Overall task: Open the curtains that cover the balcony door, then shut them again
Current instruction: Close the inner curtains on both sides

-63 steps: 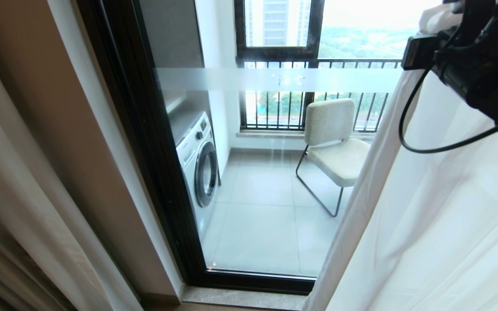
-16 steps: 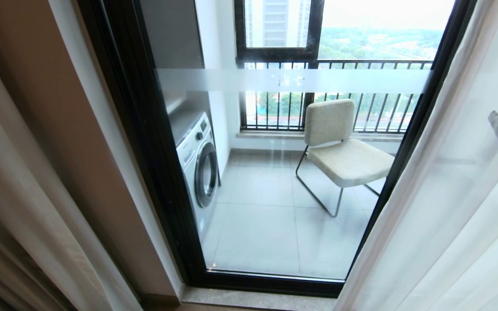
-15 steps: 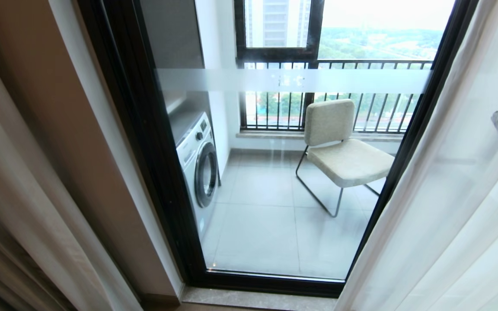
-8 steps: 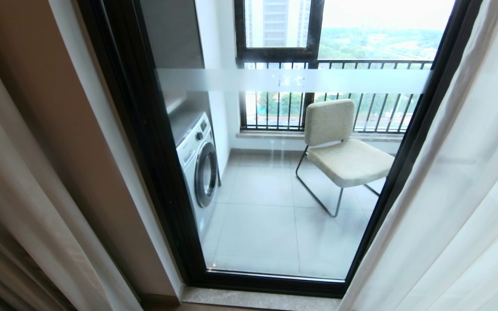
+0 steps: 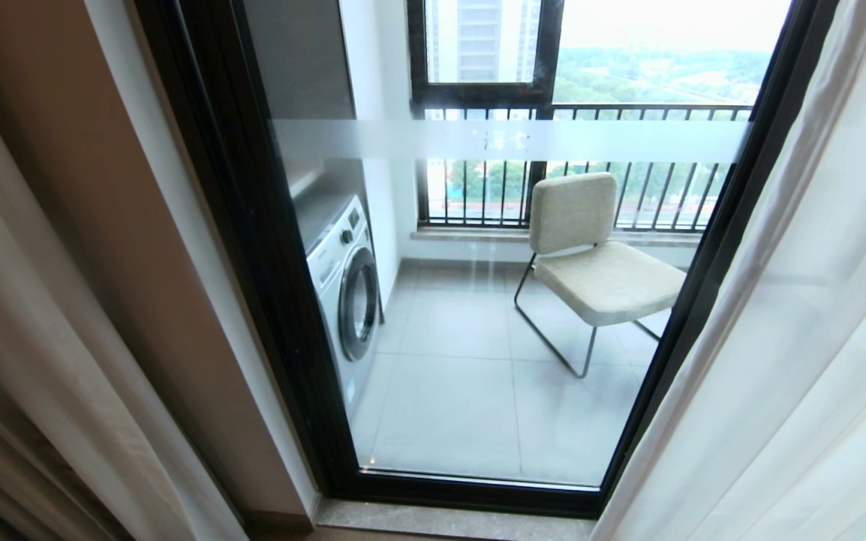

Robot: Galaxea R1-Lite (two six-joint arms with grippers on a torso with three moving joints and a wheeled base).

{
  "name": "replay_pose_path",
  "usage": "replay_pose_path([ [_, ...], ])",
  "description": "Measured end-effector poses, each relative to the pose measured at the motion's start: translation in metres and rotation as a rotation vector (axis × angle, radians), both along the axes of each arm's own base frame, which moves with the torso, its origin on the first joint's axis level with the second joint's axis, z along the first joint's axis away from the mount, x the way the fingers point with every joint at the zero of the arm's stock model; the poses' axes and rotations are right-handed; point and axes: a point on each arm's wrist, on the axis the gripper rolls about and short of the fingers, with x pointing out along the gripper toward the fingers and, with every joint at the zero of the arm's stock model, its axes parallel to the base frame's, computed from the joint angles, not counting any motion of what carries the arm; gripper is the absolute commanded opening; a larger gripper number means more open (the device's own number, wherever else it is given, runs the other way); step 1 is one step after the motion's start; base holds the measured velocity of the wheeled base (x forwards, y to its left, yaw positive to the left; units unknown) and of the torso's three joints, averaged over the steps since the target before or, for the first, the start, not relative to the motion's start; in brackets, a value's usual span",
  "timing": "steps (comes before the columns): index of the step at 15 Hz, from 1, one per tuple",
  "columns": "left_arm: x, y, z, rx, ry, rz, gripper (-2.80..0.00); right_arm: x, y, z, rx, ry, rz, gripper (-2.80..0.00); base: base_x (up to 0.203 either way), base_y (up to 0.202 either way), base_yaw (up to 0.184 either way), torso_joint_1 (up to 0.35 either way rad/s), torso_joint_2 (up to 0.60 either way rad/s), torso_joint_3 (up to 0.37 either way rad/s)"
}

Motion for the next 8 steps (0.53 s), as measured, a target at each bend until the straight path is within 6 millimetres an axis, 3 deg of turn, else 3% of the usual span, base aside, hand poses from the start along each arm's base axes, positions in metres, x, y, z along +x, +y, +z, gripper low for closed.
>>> replay_pose_path([
  [8,0.000,0.000,0.000,0.000,0.000,0.001,-2.80,-0.085,0.004,-0.069,-0.011,0.048,0.034,-2.80,0.000,0.000,0.000,0.000,0.00,0.000],
])
